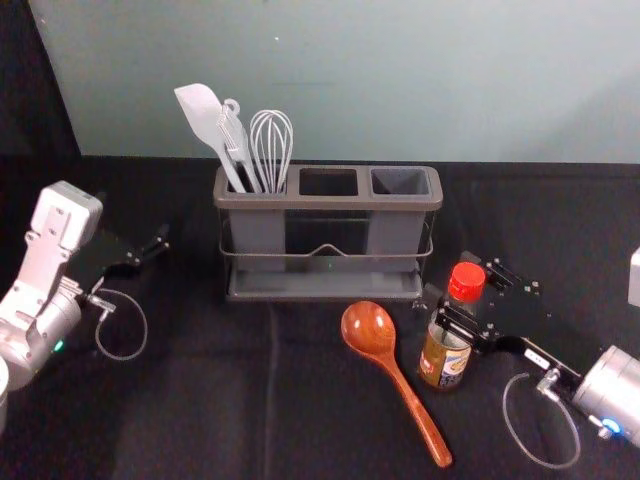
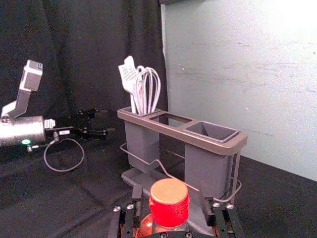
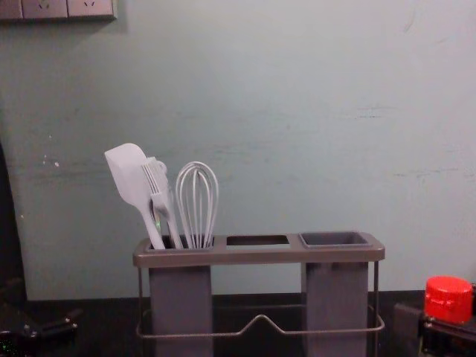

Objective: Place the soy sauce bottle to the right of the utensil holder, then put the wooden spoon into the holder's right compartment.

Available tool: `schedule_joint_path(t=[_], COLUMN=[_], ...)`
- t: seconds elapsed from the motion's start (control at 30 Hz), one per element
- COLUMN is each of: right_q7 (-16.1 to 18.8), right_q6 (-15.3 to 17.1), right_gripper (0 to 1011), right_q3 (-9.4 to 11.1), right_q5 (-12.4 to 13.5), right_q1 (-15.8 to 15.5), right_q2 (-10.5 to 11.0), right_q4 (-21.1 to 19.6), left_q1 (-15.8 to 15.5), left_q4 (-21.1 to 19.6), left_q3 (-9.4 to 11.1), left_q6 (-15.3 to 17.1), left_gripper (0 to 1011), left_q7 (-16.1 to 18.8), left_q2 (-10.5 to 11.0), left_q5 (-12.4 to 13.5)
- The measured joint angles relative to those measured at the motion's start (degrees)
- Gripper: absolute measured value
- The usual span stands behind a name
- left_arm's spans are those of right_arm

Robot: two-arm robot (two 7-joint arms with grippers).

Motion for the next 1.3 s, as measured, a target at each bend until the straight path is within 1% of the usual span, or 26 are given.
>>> schedule_joint_path(t=[0.1, 0.13, 0.17, 0.2, 0.27, 0.37, 0.5, 0.57, 0.6, 0.8, 0.9, 1.07, 1.1, 1.3], right_q7=[0.22, 0.27, 0.28, 0.28, 0.33, 0.77, 0.96, 1.13, 1.18, 1.22, 1.23, 1.65, 1.68, 1.65], right_q6=[0.2, 0.21, 0.22, 0.26, 0.27, 0.23, 0.18, 0.18, 0.21, 0.78, 1.11, 1.7, 1.8, 1.98], right_gripper=[633, 625, 594, 537, 491, 392, 387, 387, 387, 387, 387, 387, 387, 387], right_q3=[0.59, 0.76, 0.91, 1.31, 1.75, 3.14, 4.35, 5.6, 5.86, 7.67, 8.08, 8.35, 8.26, 7.52], right_q5=[-0.46, -0.54, -0.61, -0.81, -0.86, -0.82, -0.62, -0.38, -0.32, 0.31, 0.77, 2.28, 2.43, 2.46], right_q1=[-0.47, -0.59, -0.71, -1.0, -1.33, -2.17, -2.56, -2.53, -2.46, -0.97, -0.06, 2.85, 3.67, 6.7], right_q2=[-0.17, -0.19, -0.19, -0.2, -0.18, 0.09, 0.24, 0.17, 0.12, -0.93, -1.61, -3.57, -4.12, -5.92], right_q4=[-0.58, -0.71, -0.84, -1.22, -1.64, -2.56, -2.85, -2.59, -2.41, 0.17, 1.6, 5.03, 5.89, 8.81], left_q1=[0.0, 0.0, 0.0, 0.0, 0.0, 0.0, 0.0, 0.0, 0.0, 0.0, 0.0, 0.0, 0.0, 0.0], left_q4=[0.0, 0.0, 0.0, 0.0, 0.0, 0.0, 0.0, 0.0, 0.0, 0.0, 0.0, 0.0, 0.0, 0.0], left_q3=[0.0, 0.0, 0.0, 0.0, 0.0, 0.0, 0.0, 0.0, 0.0, 0.0, 0.0, 0.0, 0.0, 0.0], left_q6=[0.0, 0.0, 0.0, 0.0, 0.0, 0.0, 0.0, 0.0, 0.0, 0.0, 0.0, 0.0, 0.0, 0.0], left_gripper=[1005, 1005, 1005, 1005, 1005, 1005, 1005, 1005, 1005, 1005, 1005, 1005, 1005, 1005], left_q7=[0.0, 0.0, 0.0, 0.0, 0.0, 0.0, 0.0, 0.0, 0.0, 0.0, 0.0, 0.0, 0.0, 0.0], left_q2=[0.0, 0.0, 0.0, 0.0, 0.0, 0.0, 0.0, 0.0, 0.0, 0.0, 0.0, 0.0, 0.0, 0.0], left_q5=[0.0, 0.0, 0.0, 0.0, 0.0, 0.0, 0.0, 0.0, 0.0, 0.0, 0.0, 0.0, 0.0, 0.0])
